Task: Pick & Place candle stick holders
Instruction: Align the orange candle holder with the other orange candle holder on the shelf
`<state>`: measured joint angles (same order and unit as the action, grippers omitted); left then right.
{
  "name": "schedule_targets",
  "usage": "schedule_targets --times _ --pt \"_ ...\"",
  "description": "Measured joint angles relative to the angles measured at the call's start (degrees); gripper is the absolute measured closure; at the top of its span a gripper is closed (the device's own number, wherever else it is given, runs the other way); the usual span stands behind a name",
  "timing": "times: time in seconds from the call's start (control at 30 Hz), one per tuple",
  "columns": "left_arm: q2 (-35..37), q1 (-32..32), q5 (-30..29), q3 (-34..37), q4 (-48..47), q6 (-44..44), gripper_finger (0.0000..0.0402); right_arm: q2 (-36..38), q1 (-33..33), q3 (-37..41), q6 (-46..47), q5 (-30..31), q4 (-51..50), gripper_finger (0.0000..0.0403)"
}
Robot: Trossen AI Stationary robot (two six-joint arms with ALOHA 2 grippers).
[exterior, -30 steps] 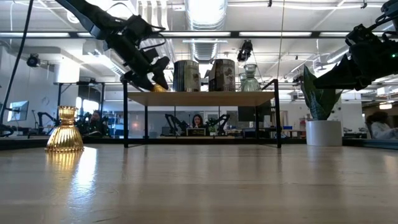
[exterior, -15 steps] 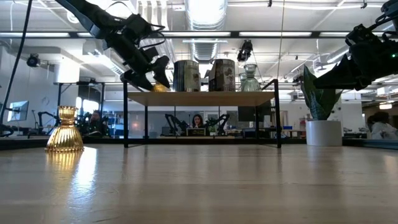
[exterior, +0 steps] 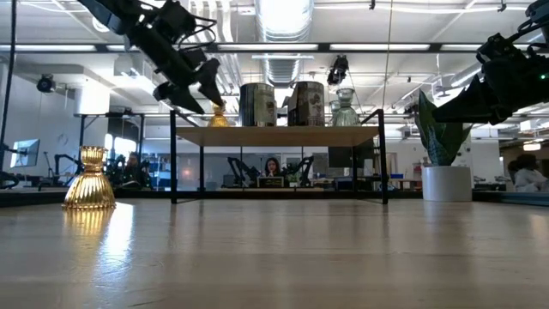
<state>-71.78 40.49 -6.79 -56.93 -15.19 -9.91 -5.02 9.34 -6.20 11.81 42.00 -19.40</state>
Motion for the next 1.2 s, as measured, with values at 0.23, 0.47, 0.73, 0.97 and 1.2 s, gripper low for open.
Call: schedule_targets --times 0.23,0.47,0.73,0.97,1.2 --pt "6.6 0.0 10.7 0.0 -6.2 -2.4 0.0056 0.0 0.0 0.0 0.0 0.0 0.0 0.0152" --pt "16.8 -0.5 35.6 -0.2 -21.8 -2.8 0.0057 0.0 0.0 0.0 0.0 0.0 0.0 0.0152" --pt "29.2 -1.0 31.0 -1.5 -56.2 -2.8 0.0060 0.0 0.0 0.0 0.0 0.0 0.0 0.0152" --pt "36.3 -1.0 24.5 -1.5 -74.9 -5.6 0.0060 0.0 0.0 0.0 0.0 0.0 0.0 0.0152" --pt "39.3 -1.0 25.6 1.1 -74.6 -7.1 0.0060 0.0 0.0 0.0 0.0 0.0 0.0 0.0152"
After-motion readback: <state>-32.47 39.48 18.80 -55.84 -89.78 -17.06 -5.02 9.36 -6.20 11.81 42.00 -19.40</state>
